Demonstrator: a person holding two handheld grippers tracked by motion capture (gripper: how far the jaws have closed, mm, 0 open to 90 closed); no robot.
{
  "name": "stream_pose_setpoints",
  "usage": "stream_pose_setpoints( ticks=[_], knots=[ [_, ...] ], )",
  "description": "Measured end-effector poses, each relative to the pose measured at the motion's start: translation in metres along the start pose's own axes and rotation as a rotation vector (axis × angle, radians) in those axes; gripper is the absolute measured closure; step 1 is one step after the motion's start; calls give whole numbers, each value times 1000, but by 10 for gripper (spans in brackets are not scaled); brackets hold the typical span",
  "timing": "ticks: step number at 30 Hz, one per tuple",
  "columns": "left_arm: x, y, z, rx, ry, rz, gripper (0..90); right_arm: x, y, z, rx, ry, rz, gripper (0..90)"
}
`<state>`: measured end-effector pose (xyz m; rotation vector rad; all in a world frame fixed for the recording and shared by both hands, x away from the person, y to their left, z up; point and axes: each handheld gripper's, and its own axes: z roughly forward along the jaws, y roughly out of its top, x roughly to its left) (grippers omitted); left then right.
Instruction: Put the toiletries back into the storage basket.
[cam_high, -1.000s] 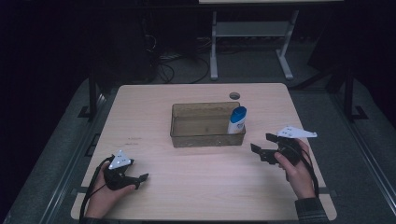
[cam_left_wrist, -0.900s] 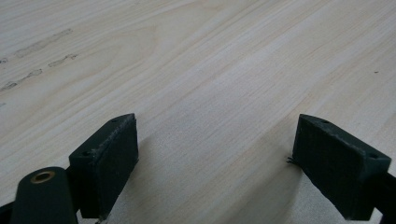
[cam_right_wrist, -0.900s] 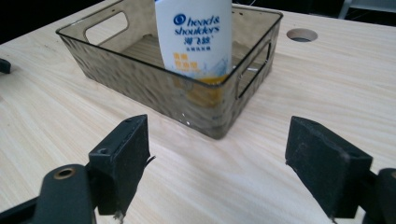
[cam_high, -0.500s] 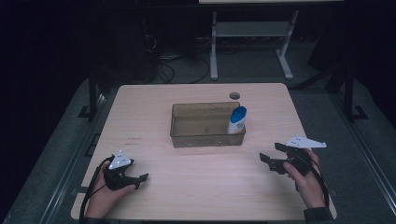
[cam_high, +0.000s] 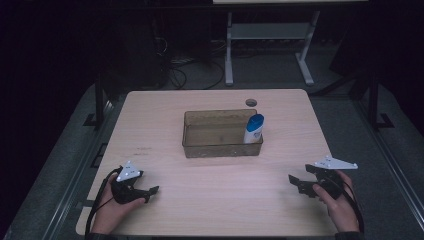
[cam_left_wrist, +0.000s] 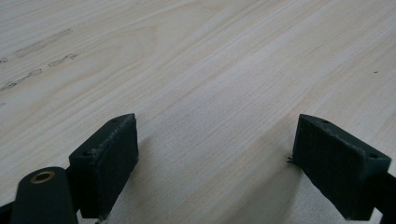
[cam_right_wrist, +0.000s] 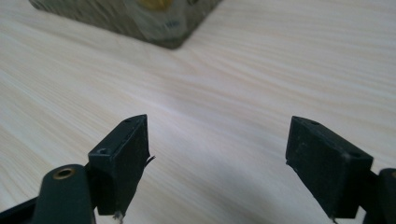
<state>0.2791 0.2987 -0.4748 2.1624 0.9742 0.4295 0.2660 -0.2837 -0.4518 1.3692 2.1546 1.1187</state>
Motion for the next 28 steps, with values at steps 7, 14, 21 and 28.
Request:
stream_pose_setpoints(
  ticks=[7,14,21,28],
  knots=[
    [0,0,0,-2,0,-3,133,-6,-15,2,74,-25,-14,208],
    [0,0,0,-3,0,-4,133,-9,-21,4,112,-36,-25,205],
    [0,0,0,-3,0,-3,133,-9,-24,7,128,-32,-27,195],
    [0,0,0,-3,0,-4,133,-9,-25,8,123,-60,-50,186]
  ],
)
